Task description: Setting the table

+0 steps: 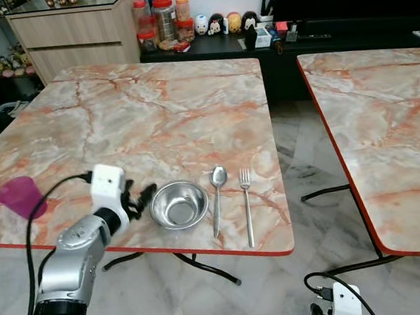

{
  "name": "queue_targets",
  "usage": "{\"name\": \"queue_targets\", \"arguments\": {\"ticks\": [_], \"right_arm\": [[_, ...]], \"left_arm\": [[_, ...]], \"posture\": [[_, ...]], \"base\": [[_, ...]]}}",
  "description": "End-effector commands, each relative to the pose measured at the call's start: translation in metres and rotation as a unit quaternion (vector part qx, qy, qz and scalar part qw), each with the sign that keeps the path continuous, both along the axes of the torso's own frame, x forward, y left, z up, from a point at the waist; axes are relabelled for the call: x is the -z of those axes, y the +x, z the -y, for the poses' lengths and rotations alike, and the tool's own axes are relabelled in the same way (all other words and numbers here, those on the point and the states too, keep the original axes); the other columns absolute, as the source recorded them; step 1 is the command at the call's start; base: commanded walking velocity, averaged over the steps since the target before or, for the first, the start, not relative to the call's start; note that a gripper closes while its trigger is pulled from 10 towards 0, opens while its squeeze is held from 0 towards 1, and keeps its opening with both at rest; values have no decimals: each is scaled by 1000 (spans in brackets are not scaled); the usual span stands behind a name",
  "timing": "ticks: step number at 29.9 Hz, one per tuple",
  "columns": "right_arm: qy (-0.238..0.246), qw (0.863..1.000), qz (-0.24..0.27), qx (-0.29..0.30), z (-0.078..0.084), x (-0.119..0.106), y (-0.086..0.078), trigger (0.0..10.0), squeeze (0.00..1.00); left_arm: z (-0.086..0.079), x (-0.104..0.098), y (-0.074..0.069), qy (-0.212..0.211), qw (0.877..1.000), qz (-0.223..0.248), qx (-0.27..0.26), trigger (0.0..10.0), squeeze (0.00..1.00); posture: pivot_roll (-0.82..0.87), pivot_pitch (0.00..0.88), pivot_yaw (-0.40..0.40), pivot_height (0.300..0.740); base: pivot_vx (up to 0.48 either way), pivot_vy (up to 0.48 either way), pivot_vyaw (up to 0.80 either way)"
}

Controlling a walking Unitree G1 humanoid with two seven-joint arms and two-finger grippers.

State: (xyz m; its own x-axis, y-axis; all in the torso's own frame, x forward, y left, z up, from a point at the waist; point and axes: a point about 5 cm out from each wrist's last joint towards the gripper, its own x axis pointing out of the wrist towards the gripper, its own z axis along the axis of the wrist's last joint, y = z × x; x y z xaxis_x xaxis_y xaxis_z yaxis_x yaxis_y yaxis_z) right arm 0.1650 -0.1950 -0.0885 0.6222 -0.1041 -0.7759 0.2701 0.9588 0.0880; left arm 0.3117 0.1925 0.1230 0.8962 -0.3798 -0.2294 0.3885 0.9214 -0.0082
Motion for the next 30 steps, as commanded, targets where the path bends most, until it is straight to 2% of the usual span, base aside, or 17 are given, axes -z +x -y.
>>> {"name": "queue_targets", "arguments": {"ticks": [1,7,30], "right_arm": [[1,1000,-2,5,0,1,-2,10000,0],[4,1000,-3,6,-2,1,-2,10000,0],[10,1000,-5,17,-4,3,-6,10000,0]], "left_arm": [[-1,-1,0,9,1000,-12,6,10000,0],[4,3,-3,18,999,-32,34,10000,0],[19,17,0,33,990,-121,66,10000,0]], "posture": [[18,0,20,728],[19,0,23,728],[12,0,38,728]], "base": [[0,0,0],[0,0,0],[0,0,0]]}}
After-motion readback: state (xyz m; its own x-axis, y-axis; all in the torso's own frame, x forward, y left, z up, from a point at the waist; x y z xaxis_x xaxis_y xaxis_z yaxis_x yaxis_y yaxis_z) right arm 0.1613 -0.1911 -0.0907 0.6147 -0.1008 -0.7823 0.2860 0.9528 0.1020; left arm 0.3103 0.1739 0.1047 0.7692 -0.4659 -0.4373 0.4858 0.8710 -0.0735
